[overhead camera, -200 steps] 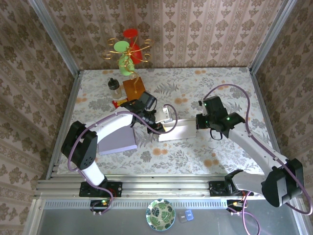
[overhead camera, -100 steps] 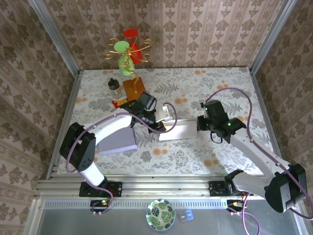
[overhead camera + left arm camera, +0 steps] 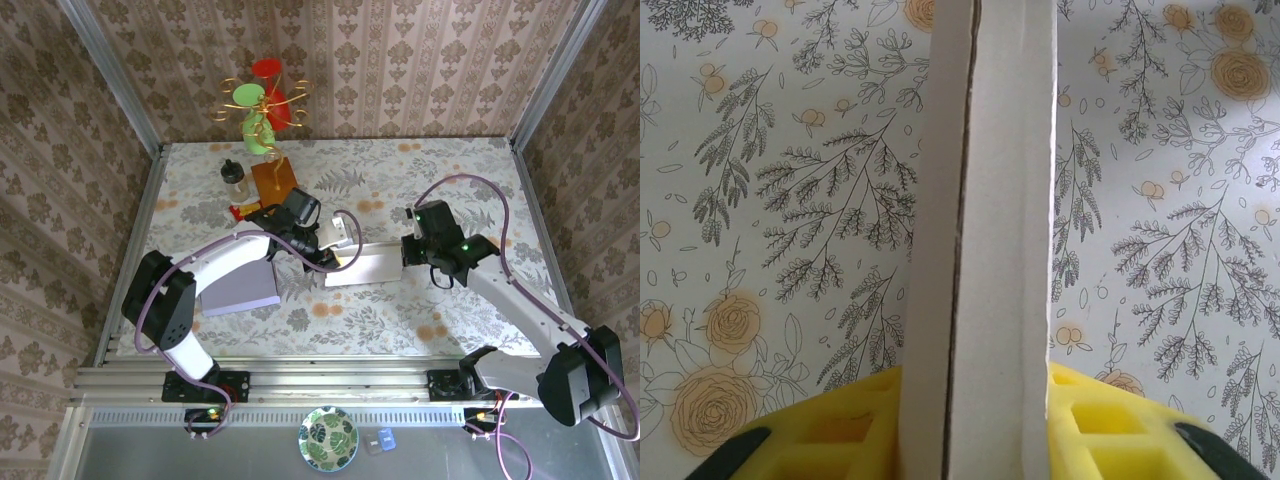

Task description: Fold the paper box

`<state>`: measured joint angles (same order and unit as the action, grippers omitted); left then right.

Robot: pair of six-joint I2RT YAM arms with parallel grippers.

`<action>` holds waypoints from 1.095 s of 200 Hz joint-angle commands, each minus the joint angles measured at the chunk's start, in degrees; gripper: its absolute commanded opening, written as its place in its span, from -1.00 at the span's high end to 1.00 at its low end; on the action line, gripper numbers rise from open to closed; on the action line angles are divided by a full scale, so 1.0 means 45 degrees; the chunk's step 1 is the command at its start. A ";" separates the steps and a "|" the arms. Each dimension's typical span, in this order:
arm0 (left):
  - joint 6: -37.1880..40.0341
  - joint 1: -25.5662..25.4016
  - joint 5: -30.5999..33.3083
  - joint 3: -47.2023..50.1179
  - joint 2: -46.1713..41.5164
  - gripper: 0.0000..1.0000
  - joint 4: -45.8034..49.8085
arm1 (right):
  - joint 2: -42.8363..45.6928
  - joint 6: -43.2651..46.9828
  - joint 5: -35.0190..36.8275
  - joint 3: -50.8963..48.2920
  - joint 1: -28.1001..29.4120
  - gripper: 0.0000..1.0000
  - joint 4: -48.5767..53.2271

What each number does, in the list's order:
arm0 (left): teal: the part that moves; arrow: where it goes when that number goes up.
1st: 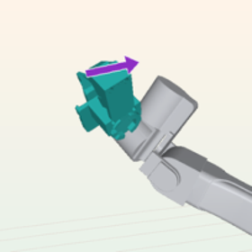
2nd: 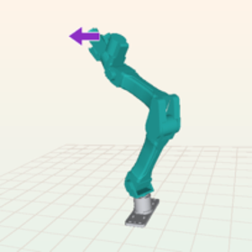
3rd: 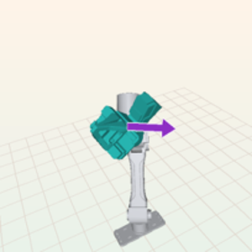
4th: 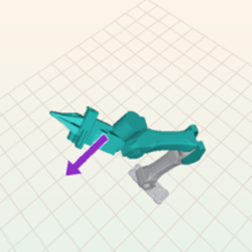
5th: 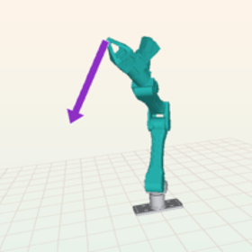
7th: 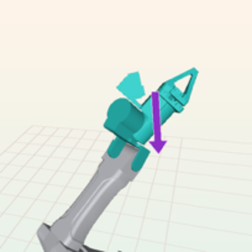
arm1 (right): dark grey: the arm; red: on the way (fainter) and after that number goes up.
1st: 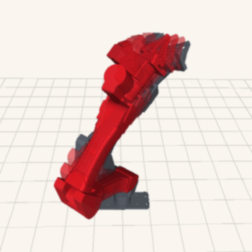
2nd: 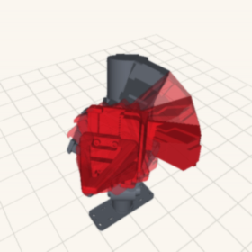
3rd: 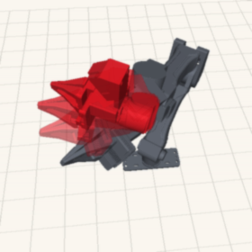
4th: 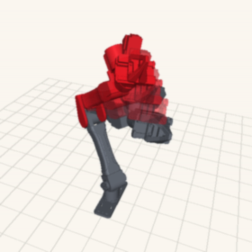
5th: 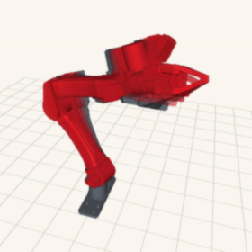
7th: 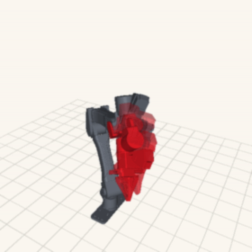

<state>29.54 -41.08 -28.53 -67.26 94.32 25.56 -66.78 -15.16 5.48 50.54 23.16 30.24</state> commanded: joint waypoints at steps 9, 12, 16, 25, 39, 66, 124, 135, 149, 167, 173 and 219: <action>-0.0882 0.0317 0.0644 -0.0043 -0.0157 0.20 -0.0396 | -0.0019 0.0000 0.0792 -0.0425 0.0030 1.00 0.0891; -0.0983 0.0337 0.0622 -0.0024 -0.0201 0.18 -0.0450 | -0.0022 -0.0012 0.0812 -0.0421 0.0052 1.00 0.0879; -0.1086 0.0357 0.0568 -0.0007 -0.0263 0.17 -0.0515 | -0.0013 -0.0031 0.0829 -0.0427 0.0086 1.00 0.0868; -0.1360 0.0379 0.0422 0.0071 -0.0421 0.13 -0.0674 | 0.0044 -0.0101 0.0853 -0.0453 0.0122 1.00 0.0822; -0.1729 0.0361 0.0292 0.0237 -0.0683 0.02 -0.0882 | 0.0129 -0.0248 0.0892 -0.0441 0.0148 1.00 0.0800; -0.2517 0.0372 0.0244 0.0770 -0.1219 -0.01 -0.1428 | 0.0192 -0.0586 0.1119 -0.0220 0.0321 1.00 0.0863; -0.3480 0.0454 0.0889 0.1112 -0.2032 -0.11 -0.1758 | 0.0093 -0.1707 0.2077 0.0105 0.1130 1.00 0.0898; -0.3654 0.0501 0.1010 0.1139 -0.2166 -0.13 -0.1808 | 0.0078 -0.1840 0.2261 0.0113 0.1281 1.00 0.0899; -0.4028 0.0602 0.1162 0.1148 -0.2353 -0.12 -0.1808 | 0.0008 -0.2010 0.2405 0.0113 0.1423 1.00 0.0917; -0.4804 0.0797 0.1167 0.1133 -0.2729 -0.04 -0.1812 | -0.0059 -0.2159 0.2491 0.0110 0.1582 1.00 0.0910; -0.5149 0.0881 0.1204 0.1076 -0.2837 0.01 -0.1715 | -0.0076 -0.2210 0.2528 0.0142 0.1639 1.00 0.0936; -0.6857 0.1786 0.0218 0.0015 -0.2880 0.33 0.0483 | -0.0160 -0.2299 0.2593 0.0327 0.1707 1.00 0.1113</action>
<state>3.79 -34.85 -24.05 -64.07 82.11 21.26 -66.61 -24.12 15.18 50.70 30.44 31.83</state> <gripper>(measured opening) 0.343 0.061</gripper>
